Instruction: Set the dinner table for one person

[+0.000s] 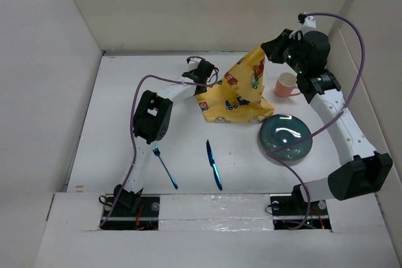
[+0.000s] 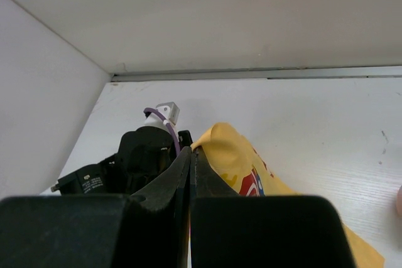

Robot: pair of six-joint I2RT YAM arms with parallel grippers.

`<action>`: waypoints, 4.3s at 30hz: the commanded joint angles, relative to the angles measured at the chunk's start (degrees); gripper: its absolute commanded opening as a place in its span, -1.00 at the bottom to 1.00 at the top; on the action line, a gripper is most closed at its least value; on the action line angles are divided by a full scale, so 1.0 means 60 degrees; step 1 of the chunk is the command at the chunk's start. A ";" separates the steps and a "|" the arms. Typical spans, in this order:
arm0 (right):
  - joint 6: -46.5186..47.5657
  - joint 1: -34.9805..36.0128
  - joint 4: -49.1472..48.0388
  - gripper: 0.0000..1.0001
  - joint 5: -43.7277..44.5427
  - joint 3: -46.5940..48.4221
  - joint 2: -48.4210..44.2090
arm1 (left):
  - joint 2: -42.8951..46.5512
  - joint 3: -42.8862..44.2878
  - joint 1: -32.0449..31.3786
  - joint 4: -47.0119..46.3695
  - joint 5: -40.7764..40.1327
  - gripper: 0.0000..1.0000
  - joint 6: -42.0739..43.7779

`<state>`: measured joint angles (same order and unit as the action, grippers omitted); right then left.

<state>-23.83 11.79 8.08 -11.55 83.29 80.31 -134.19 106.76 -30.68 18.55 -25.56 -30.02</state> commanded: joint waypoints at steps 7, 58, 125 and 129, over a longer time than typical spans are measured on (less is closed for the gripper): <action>-0.0392 -0.0442 -0.0979 -1.00 -0.0374 -0.0243 -0.0685 | -0.0412 -0.0025 -0.0029 0.0659 0.0173 -0.56 0.0287; -0.1491 -0.1160 -0.4173 -1.00 -0.2222 -0.6554 -0.0495 | 1.1672 -1.2033 0.5699 -0.5257 0.3541 -1.00 -0.2685; -0.4830 -0.4573 0.2592 0.41 0.5367 -0.8903 -0.3500 | 1.9185 -1.1333 0.3986 -0.0937 0.8583 -0.04 0.1503; -0.4657 -0.4763 0.3136 0.39 0.5134 -0.8302 -0.2330 | 1.9376 -1.1334 0.3664 -0.0894 0.8363 -0.04 0.1488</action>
<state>-50.48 -15.81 21.93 16.29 29.80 63.11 -19.49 38.85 -7.49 14.81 26.24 -22.35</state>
